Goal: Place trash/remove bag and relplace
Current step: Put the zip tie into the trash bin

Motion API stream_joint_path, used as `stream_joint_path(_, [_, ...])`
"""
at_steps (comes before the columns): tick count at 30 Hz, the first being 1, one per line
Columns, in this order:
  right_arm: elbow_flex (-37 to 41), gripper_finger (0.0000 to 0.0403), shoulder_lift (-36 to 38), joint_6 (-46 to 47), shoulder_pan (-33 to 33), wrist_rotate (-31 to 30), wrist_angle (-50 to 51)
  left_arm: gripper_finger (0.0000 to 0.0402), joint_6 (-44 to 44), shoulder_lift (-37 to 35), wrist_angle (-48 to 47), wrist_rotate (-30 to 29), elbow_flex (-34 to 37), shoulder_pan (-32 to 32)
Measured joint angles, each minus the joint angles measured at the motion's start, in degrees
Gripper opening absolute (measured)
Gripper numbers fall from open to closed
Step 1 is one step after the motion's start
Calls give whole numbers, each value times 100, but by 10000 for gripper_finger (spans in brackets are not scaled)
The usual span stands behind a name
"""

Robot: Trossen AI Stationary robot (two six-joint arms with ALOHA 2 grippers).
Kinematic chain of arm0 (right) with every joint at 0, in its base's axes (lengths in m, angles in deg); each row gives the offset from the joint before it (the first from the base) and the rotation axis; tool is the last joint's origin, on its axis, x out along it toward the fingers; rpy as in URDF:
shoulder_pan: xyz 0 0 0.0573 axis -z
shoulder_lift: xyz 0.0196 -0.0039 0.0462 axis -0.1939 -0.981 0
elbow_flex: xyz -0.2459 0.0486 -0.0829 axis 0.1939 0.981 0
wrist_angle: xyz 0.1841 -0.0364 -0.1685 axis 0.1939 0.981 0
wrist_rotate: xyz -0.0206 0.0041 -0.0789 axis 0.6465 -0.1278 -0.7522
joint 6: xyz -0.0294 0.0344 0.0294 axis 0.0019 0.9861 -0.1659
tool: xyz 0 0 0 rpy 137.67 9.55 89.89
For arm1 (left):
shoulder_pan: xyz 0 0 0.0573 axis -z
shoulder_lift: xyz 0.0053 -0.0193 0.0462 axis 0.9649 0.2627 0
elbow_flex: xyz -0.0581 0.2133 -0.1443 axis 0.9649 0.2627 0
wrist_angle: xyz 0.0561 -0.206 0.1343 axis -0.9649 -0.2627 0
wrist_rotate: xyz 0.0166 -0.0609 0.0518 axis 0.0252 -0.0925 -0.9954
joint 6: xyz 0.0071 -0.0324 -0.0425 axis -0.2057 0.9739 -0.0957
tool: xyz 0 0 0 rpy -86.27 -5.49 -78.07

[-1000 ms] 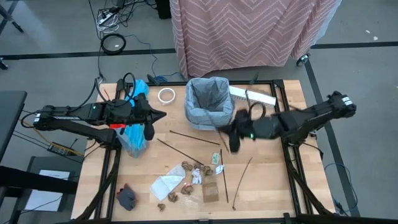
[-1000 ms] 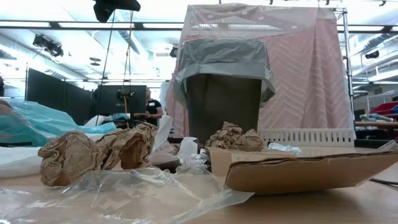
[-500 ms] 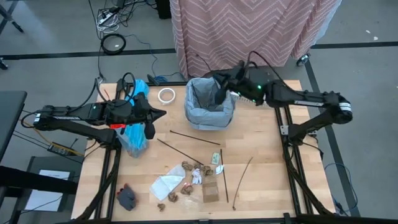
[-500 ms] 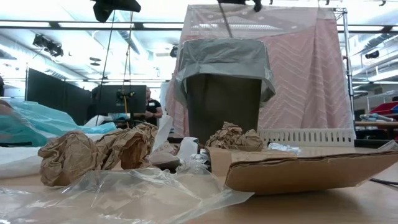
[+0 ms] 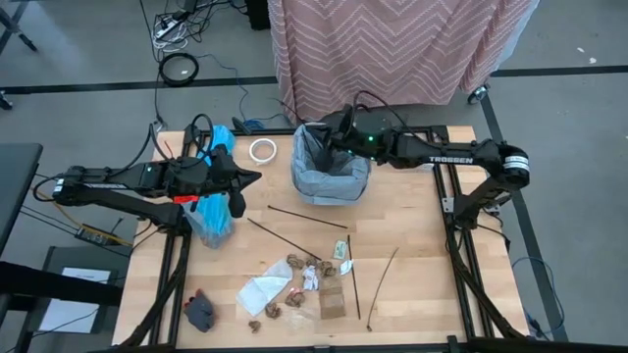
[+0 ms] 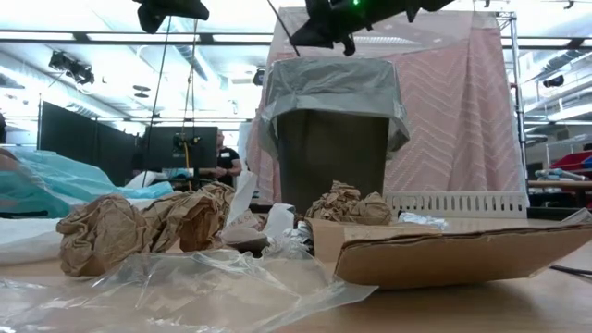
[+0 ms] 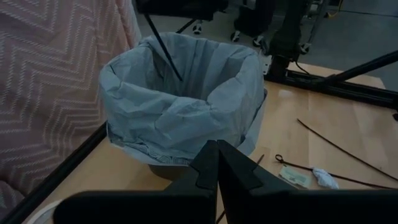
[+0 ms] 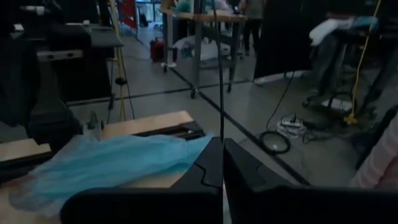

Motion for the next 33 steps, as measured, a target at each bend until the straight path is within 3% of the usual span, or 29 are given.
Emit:
stream_joint_path(6, [0,27,90,351,87,-40,443,15,-9,0,4,0,0,0])
stream_joint_path(14, [0,118,565,183,61,-25,797,15,-15,0,4,-22,0,0])
stream_joint_path(19, [-15,140,1540,861,-225,924,2479,15,-17,0,-14,-22,0,0])
stream_joint_path(22, [-12,138,1934,1835,-751,1506,4263,15,-17,0,-17,-22,0,2])
stream_joint_path(25, [-2,133,1996,2709,-1646,1677,5430,15,-17,0,-17,-24,1,0])
stream_joint_path(29, [-2,133,1785,3079,-2878,1260,6268,15,-50,0,-18,-24,0,0])
stream_joint_path(33, [-2,135,1211,3171,-3687,790,6806,15,-160,0,-10,-26,0,0])
